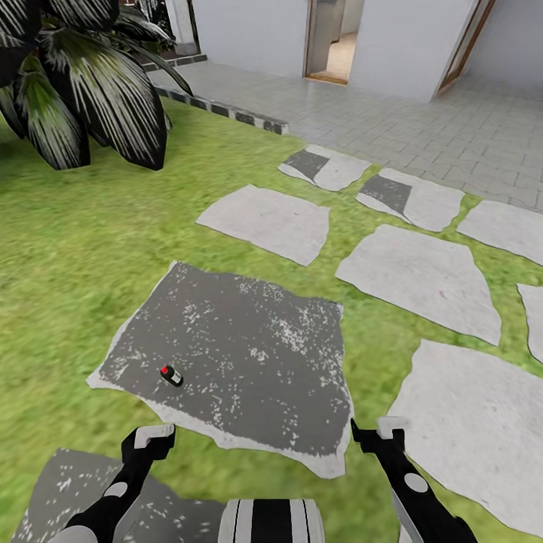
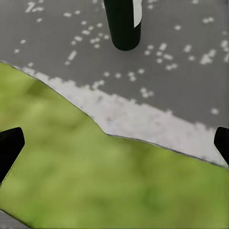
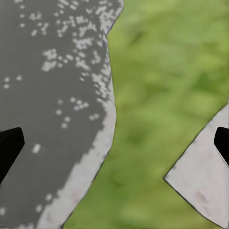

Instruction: Pick up the pesticide atomizer in the garden and spray insectifuge to fully cover both potted plants in the garden.

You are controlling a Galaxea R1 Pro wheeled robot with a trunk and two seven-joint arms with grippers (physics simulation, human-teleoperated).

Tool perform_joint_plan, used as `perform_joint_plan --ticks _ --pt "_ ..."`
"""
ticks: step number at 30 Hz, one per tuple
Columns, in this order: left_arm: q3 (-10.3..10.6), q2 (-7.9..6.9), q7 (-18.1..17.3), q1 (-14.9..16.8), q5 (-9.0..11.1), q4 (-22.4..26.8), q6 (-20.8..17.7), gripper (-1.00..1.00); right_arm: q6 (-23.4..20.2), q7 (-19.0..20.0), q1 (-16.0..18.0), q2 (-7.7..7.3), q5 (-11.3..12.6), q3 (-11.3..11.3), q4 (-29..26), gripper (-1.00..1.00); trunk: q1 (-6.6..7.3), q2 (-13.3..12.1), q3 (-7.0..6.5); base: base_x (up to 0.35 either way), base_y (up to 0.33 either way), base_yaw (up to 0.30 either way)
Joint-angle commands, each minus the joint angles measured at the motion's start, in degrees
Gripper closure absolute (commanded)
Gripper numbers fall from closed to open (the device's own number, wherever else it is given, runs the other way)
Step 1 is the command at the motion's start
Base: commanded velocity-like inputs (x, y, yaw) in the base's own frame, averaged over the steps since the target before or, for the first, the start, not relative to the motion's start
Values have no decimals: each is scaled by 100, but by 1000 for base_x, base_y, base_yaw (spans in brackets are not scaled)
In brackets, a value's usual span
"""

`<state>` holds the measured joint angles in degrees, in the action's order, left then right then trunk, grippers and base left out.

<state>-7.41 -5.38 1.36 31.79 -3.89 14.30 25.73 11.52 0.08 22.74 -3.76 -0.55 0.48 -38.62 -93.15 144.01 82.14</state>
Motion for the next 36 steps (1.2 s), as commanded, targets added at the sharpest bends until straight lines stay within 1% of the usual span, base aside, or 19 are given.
perform_joint_plan --ticks 1,8,15,21,28,33,36 --pt "-23 2 14 3 -42 -6 20 -100 17 1 2 -2 -4 5 4 -100 -1 1 3 266 0 0" --pt "-24 2 17 3 -37 -6 29 -100 17 1 2 -2 -6 5 9 -100 -1 1 3 303 0 0" --pt "-27 2 18 3 -33 -6 35 -100 17 1 2 -2 -6 5 7 -100 -1 1 3 64 0 0" --pt "-32 2 21 3 -33 -7 49 -100 17 1 2 -2 -6 5 11 -100 -1 1 3 239 0 0" --pt "-32 0 20 3 -33 -6 62 -100 17 1 2 -2 -6 5 11 -100 -1 1 3 49 0 6" --pt "-32 -6 21 3 -33 -6 63 -100 17 1 2 -2 -6 5 12 -100 -1 1 11 2 0 165" --pt "-35 -7 22 3 -33 -6 68 -100 17 1 2 -2 -6 5 11 -100 -1 1 12 0 0 43"
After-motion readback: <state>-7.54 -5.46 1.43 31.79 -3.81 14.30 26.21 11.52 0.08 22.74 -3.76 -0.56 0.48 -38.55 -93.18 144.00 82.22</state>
